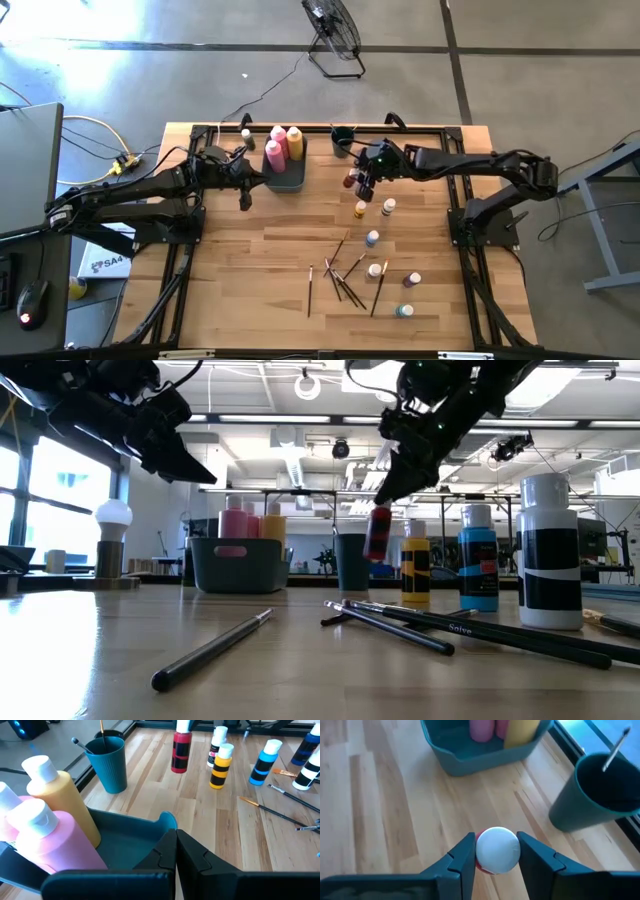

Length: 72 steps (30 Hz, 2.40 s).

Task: Pick & Place Paint Supplies
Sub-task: Move the red paint bottle from right to the middle of the table

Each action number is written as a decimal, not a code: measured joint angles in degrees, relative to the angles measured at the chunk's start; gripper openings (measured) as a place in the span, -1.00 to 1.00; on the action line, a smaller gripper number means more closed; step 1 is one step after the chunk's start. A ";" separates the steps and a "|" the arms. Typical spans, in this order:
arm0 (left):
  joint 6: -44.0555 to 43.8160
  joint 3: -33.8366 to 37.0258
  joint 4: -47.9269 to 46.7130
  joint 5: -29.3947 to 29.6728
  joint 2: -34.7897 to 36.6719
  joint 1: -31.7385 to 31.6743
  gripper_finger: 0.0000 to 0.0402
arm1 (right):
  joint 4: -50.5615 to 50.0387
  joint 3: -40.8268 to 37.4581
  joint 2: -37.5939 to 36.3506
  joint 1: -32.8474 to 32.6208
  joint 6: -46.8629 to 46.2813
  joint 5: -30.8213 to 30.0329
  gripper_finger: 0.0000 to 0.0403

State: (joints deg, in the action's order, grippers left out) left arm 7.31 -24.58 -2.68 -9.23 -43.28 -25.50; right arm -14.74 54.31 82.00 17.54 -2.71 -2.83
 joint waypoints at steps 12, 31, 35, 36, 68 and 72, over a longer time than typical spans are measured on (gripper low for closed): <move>0.15 0.00 0.14 -0.03 -0.01 0.00 -1.00 | 3.28 1.56 0.00 -2.69 -0.49 -0.16 -0.41; 0.15 0.00 0.00 -0.09 0.00 0.00 -1.00 | -1.78 19.32 20.27 -4.60 1.46 1.90 -0.42; 0.15 0.00 -0.25 -0.27 0.01 0.00 -1.00 | -4.85 23.19 23.46 -5.47 3.03 1.90 -0.39; 0.15 0.00 -0.38 -0.28 0.01 0.00 -1.00 | -4.78 23.84 24.00 -5.60 3.08 2.28 -0.40; 0.11 0.00 -0.36 0.00 -0.01 0.00 -1.00 | -4.38 25.89 29.09 -6.08 4.61 3.32 -0.31; 0.11 0.00 -0.36 -0.02 0.00 0.00 -1.00 | -3.73 25.89 29.09 -6.08 5.58 3.70 -0.26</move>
State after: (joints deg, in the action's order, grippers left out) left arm 7.42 -24.58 -3.05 -9.26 -43.28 -25.50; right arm -18.47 80.20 111.09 11.46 2.87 0.87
